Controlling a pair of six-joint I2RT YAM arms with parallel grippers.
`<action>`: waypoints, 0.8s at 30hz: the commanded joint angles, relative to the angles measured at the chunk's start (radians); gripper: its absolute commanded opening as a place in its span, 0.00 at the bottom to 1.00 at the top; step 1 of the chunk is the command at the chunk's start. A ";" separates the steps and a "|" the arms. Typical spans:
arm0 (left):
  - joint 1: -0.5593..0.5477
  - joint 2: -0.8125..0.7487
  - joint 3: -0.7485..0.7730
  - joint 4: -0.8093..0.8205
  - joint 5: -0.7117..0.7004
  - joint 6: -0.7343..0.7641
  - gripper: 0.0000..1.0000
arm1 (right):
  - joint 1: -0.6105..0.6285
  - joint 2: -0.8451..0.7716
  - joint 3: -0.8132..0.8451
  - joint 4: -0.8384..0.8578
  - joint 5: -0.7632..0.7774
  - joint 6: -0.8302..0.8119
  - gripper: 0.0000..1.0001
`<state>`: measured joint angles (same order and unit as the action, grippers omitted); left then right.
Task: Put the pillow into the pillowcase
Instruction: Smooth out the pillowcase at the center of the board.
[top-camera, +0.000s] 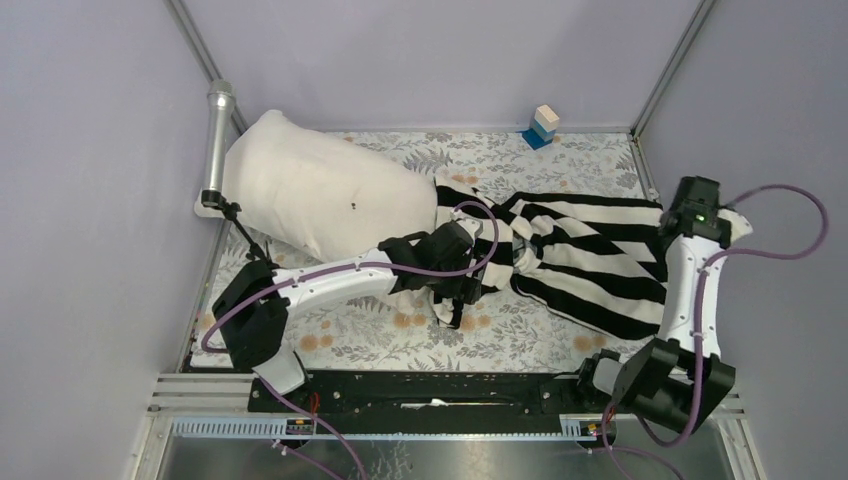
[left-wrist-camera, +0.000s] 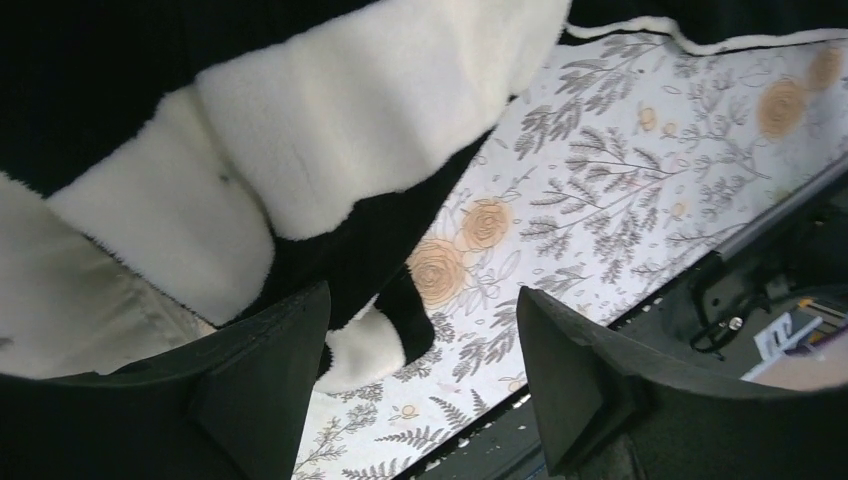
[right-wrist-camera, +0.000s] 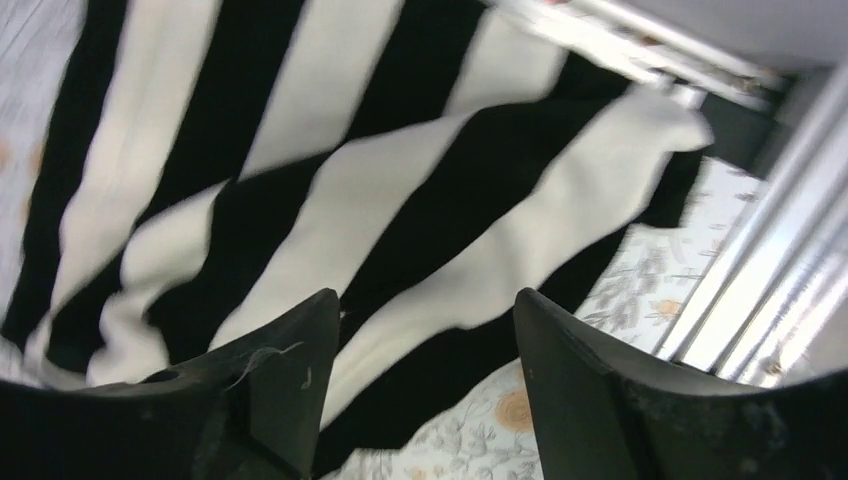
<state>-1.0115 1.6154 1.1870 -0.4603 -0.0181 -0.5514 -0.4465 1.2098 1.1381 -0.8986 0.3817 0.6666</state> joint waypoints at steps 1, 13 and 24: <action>0.002 -0.005 -0.012 0.017 -0.091 -0.004 0.76 | 0.255 -0.051 -0.027 0.028 0.005 0.013 0.73; 0.034 0.054 -0.072 0.066 -0.060 -0.058 0.72 | 0.669 0.072 -0.371 0.317 -0.019 0.278 0.71; 0.120 0.040 -0.118 0.077 0.014 -0.083 0.61 | 0.670 0.148 -0.517 0.394 -0.039 0.409 0.52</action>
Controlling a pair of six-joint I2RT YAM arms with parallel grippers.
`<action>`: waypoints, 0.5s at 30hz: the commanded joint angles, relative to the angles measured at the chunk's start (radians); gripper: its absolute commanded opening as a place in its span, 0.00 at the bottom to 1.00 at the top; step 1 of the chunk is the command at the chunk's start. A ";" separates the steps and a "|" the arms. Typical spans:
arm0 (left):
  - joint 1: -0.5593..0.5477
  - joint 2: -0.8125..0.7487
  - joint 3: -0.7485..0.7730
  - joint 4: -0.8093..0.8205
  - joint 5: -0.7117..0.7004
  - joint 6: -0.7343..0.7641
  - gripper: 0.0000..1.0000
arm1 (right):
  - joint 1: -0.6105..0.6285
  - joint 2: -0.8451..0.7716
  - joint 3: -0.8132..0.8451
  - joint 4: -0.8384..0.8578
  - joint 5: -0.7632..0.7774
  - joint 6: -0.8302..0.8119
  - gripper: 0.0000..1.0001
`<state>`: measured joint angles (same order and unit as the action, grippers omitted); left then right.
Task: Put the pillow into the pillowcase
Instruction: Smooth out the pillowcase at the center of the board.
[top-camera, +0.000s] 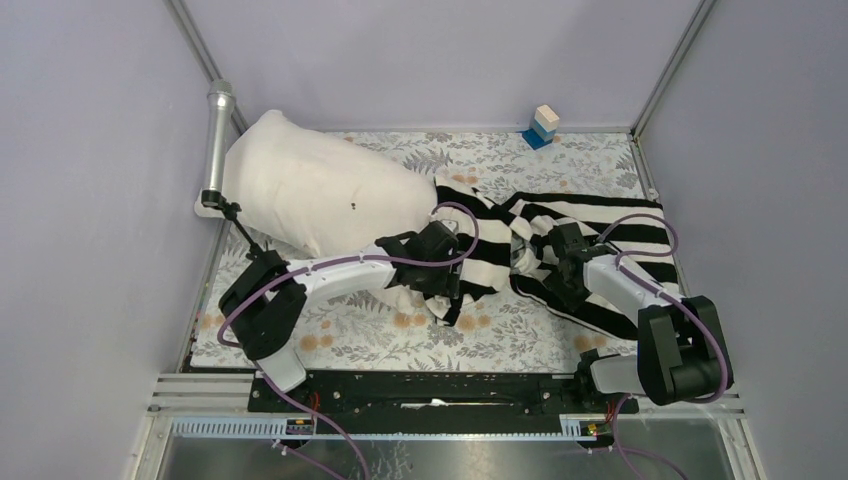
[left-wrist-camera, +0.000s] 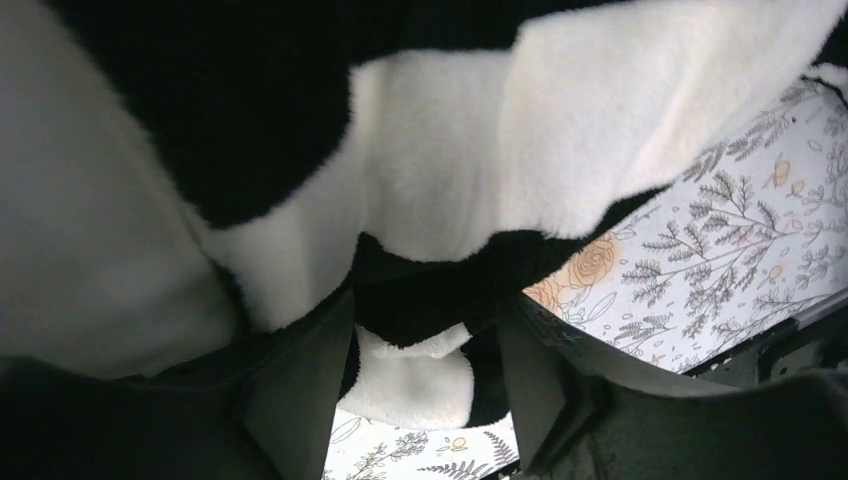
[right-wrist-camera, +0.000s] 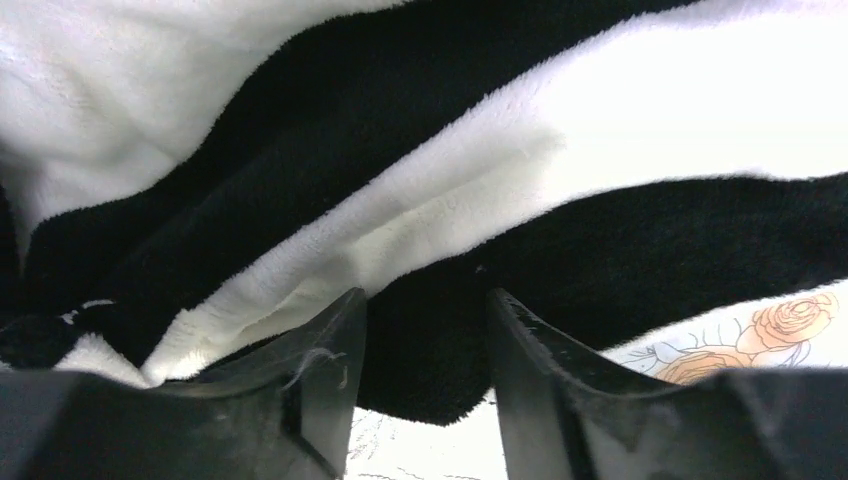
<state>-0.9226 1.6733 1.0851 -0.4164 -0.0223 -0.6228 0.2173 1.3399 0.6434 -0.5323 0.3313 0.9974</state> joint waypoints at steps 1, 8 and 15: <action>0.035 -0.017 -0.018 0.029 0.016 -0.011 0.56 | 0.007 0.022 -0.019 0.014 0.023 0.078 0.43; 0.040 -0.053 -0.026 0.011 0.002 0.008 0.08 | -0.062 -0.076 0.066 -0.157 0.119 0.006 0.00; 0.007 -0.122 0.006 -0.043 0.039 0.035 0.00 | -0.325 -0.289 0.199 -0.325 0.126 -0.168 0.00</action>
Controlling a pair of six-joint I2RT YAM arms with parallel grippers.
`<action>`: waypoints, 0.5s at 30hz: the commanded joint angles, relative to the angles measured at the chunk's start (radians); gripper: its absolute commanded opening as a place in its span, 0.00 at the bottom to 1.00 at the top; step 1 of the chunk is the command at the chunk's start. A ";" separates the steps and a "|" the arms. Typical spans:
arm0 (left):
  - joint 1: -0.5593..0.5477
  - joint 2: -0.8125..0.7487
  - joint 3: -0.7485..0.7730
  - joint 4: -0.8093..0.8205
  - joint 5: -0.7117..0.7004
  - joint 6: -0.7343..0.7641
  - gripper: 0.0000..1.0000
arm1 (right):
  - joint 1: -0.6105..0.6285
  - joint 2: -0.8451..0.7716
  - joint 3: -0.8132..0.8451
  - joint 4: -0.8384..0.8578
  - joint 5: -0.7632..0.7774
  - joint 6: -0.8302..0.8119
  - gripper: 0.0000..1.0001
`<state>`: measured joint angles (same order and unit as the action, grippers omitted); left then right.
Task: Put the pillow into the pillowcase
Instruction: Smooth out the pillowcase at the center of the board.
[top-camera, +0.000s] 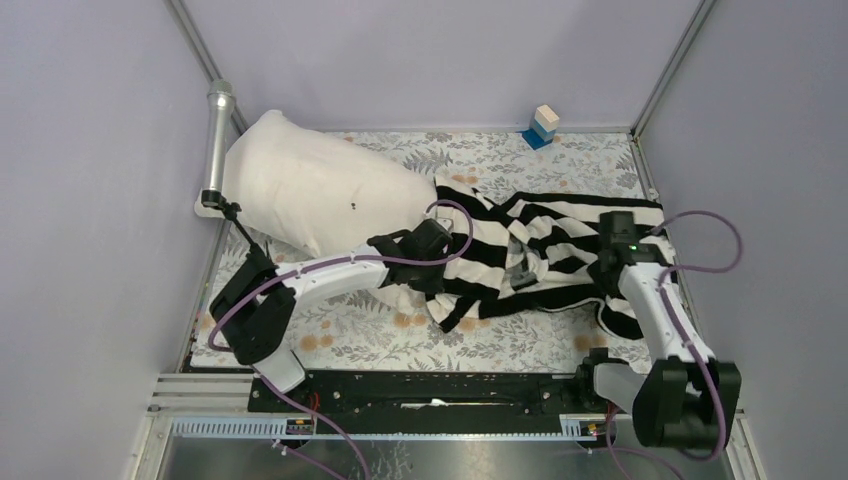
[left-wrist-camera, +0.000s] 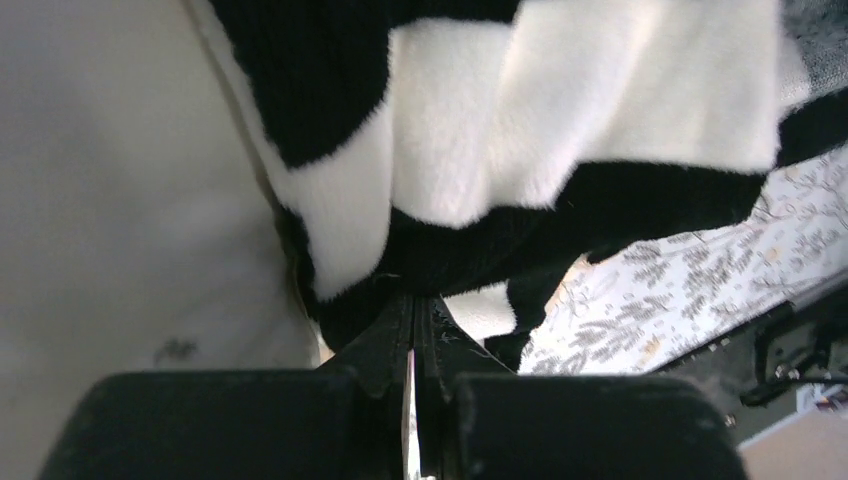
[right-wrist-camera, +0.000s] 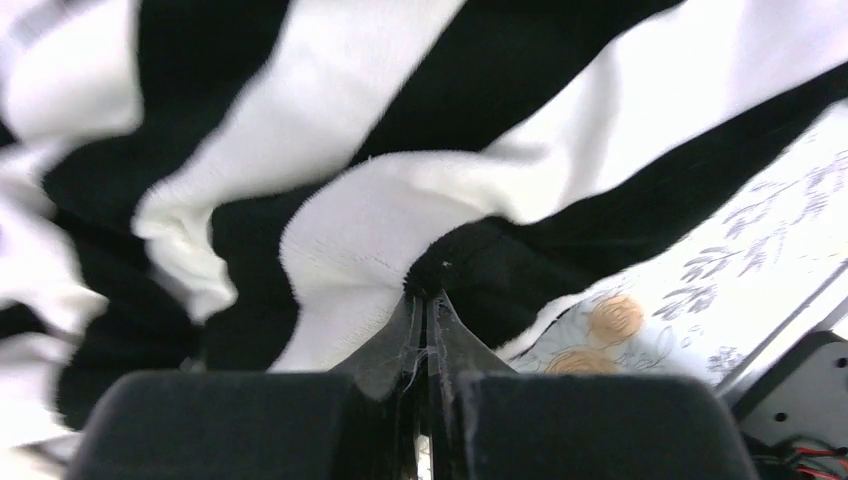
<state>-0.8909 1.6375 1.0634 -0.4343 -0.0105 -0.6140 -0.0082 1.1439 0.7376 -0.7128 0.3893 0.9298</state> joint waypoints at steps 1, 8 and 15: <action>-0.035 -0.095 0.033 -0.035 0.033 0.028 0.00 | -0.118 -0.105 0.127 -0.172 0.078 -0.105 0.00; -0.159 -0.174 0.036 -0.096 0.053 0.006 0.00 | -0.234 -0.157 0.223 -0.312 0.119 -0.104 0.00; -0.263 -0.209 -0.055 -0.090 0.061 -0.047 0.00 | -0.282 -0.235 0.226 -0.348 0.082 -0.109 0.17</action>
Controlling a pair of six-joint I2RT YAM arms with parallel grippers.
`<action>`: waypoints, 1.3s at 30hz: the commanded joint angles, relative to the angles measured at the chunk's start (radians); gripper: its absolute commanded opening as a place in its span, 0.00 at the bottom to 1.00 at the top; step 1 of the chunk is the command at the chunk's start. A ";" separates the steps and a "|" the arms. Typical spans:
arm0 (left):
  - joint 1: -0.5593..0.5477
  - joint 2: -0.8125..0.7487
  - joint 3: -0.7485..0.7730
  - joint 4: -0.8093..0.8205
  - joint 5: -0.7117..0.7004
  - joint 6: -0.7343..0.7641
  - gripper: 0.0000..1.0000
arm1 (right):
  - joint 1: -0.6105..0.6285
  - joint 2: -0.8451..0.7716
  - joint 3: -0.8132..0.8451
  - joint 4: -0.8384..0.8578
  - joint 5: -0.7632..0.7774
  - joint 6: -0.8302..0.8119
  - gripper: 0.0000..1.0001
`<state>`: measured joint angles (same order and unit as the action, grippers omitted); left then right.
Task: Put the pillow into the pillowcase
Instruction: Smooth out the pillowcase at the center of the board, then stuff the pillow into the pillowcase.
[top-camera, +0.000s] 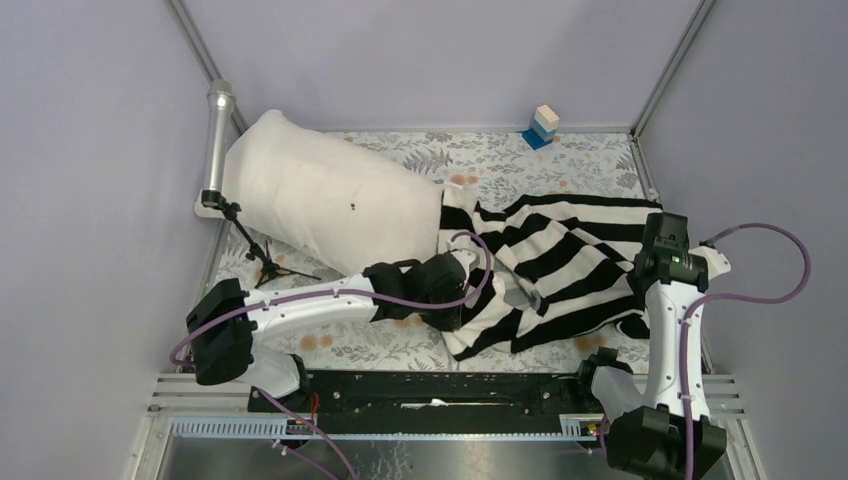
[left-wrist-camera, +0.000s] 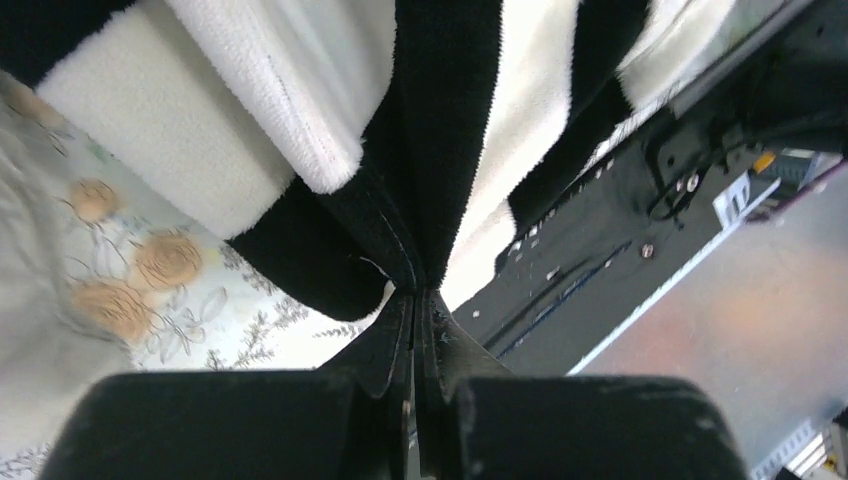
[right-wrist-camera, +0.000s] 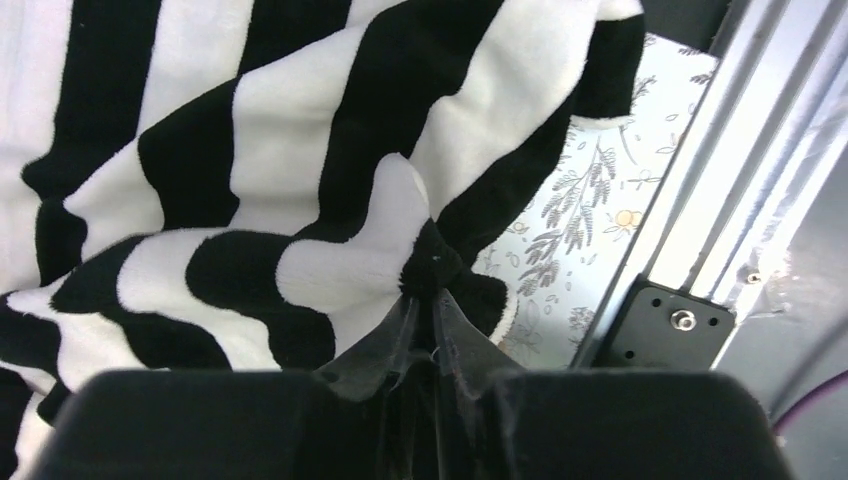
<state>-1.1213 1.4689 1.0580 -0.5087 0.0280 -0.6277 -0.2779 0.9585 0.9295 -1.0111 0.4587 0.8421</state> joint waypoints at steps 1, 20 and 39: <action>-0.034 -0.047 -0.062 -0.014 0.019 -0.036 0.00 | -0.012 -0.054 0.036 -0.026 -0.032 -0.066 0.25; 0.318 0.174 0.493 -0.141 -0.345 0.199 0.99 | 0.605 0.578 0.325 0.744 -0.299 -0.574 0.94; 0.425 0.691 0.884 -0.216 -0.547 0.232 0.66 | 0.488 1.250 0.810 0.484 -0.086 -0.505 0.40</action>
<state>-0.7547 2.1998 1.9343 -0.7361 -0.4694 -0.3954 0.2485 2.1948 1.6791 -0.4808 0.3618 0.2916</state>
